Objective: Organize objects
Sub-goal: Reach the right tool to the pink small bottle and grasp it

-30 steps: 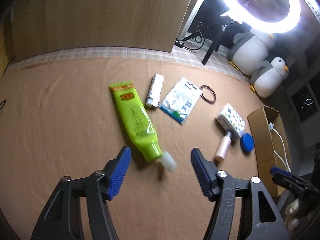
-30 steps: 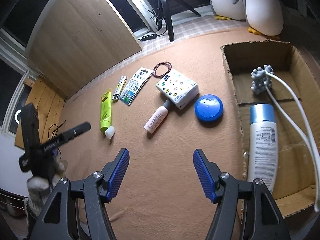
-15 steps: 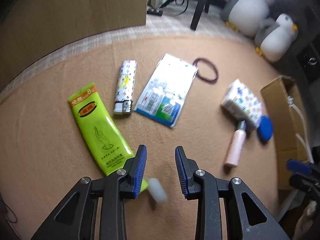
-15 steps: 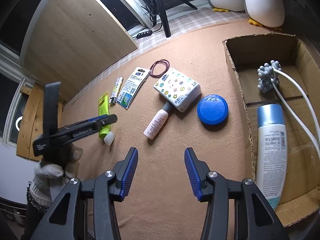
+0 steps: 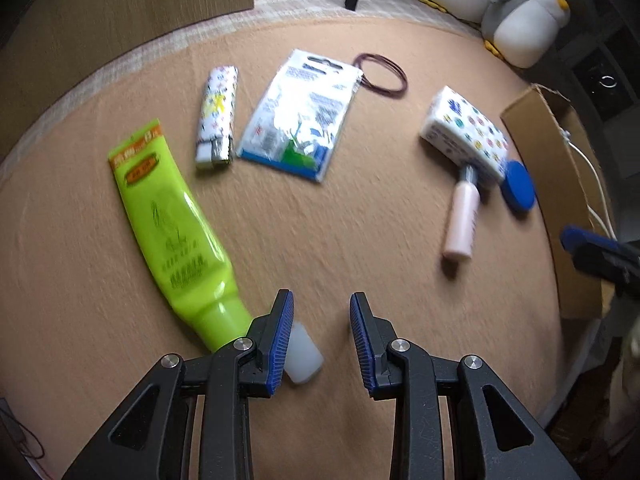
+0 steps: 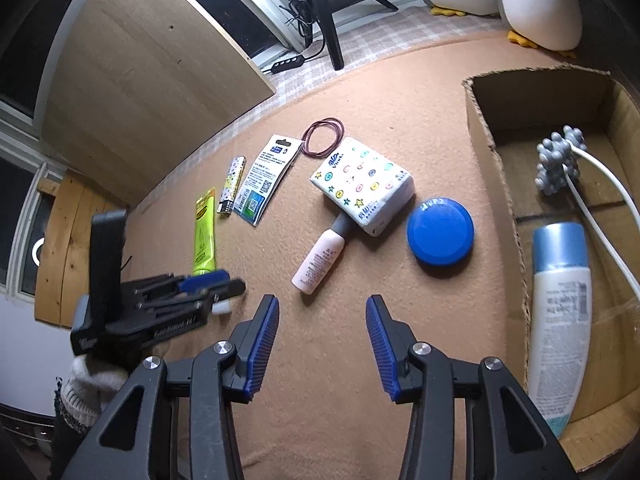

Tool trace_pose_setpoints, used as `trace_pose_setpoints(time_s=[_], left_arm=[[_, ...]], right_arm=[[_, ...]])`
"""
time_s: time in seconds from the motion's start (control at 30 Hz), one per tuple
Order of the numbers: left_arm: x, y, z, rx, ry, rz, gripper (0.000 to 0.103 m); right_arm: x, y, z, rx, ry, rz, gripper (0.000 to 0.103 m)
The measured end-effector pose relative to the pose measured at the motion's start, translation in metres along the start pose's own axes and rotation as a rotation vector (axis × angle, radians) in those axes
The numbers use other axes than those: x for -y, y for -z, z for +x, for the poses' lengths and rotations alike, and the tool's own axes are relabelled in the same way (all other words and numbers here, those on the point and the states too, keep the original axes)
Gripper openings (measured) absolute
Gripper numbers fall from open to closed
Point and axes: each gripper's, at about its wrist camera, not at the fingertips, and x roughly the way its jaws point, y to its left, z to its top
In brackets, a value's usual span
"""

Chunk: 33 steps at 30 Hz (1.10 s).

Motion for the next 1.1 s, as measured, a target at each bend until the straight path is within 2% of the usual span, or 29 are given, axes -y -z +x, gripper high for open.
trace_pose_setpoints(time_s=[0.1,0.27,0.4,0.57,0.67,0.83,0.87,0.9,0.97,1.1], left_arm=[[0.002,0.009,-0.011,0.019,0.012,-0.003,0.032],[0.000,0.024,-0.041,0.099,0.008,-0.038,0.032],[-0.011,0.038,-0.057,0.131,0.016,-0.091,0.032],[-0.028,0.053,-0.058,0.135,0.022,-0.146,0.034],[-0.029,0.051,-0.045,0.133,0.025,-0.167,0.038],[-0.030,0.052,-0.037,0.129,0.014,-0.170,0.046],[-0.030,0.053,-0.035,0.129,0.015,-0.174,0.047],[-0.030,0.052,-0.033,0.130,0.016,-0.176,0.047],[-0.029,0.052,-0.031,0.130,0.019,-0.179,0.047],[-0.029,0.053,-0.028,0.137,-0.008,-0.175,0.047]], right_arm=[[-0.003,-0.007,0.008,-0.014,0.001,0.000,0.042],[-0.006,-0.019,0.027,-0.044,0.016,0.015,0.042],[-0.010,-0.028,0.046,-0.070,0.043,0.028,0.042],[-0.012,-0.035,0.069,-0.102,0.106,0.042,0.042],[-0.013,-0.035,0.079,-0.116,0.125,0.050,0.042],[-0.027,-0.034,0.085,-0.111,0.187,-0.020,0.041],[-0.029,-0.034,0.085,-0.109,0.199,-0.036,0.039],[-0.032,-0.034,0.086,-0.110,0.211,-0.057,0.029],[-0.037,-0.032,0.089,-0.131,0.208,-0.092,0.019],[-0.049,-0.024,0.090,-0.153,0.215,-0.202,0.019]])
